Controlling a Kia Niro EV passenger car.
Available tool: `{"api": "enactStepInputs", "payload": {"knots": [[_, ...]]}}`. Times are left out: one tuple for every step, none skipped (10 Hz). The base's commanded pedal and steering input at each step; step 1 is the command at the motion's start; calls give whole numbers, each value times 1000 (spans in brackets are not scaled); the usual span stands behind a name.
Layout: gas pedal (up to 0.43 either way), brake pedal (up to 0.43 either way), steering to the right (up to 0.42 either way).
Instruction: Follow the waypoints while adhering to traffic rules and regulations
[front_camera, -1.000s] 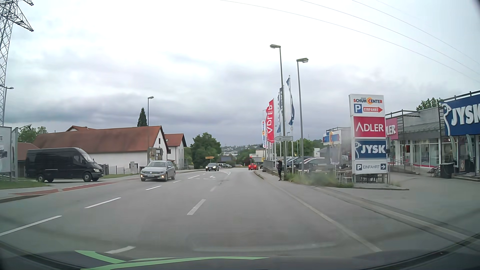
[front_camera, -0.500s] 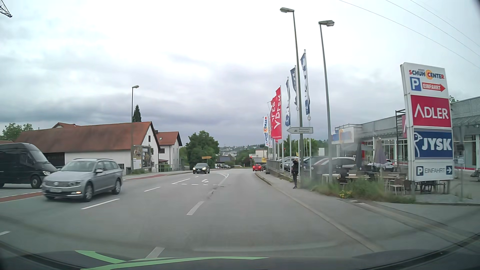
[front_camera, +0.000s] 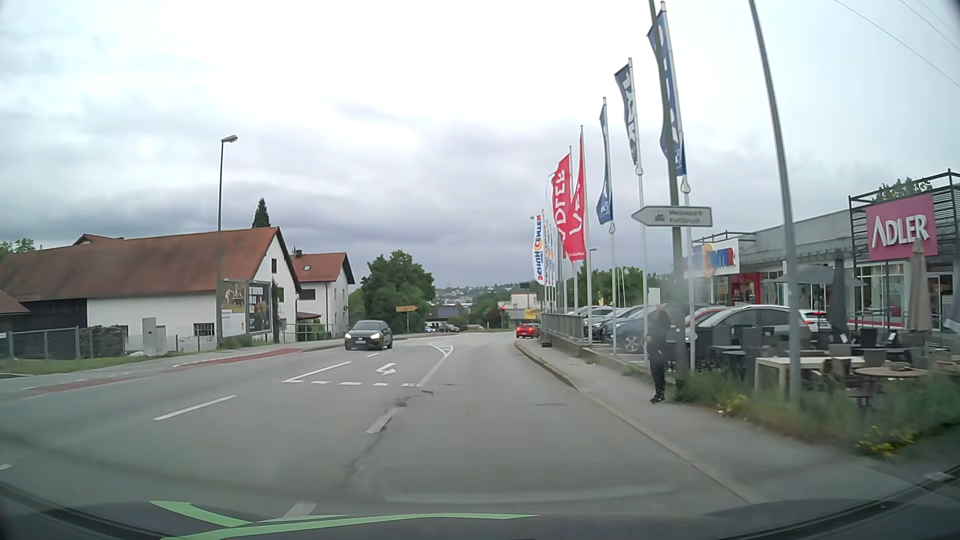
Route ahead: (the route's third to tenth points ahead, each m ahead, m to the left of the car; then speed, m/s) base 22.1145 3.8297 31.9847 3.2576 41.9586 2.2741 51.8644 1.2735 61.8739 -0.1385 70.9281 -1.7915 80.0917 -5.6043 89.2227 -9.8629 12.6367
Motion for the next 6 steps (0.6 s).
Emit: {"api": "enactStepInputs", "payload": {"knots": [[0,104,0],[0,116,0],[0,122,0],[0,122,0],[0,134,0],[0,140,1]]}}
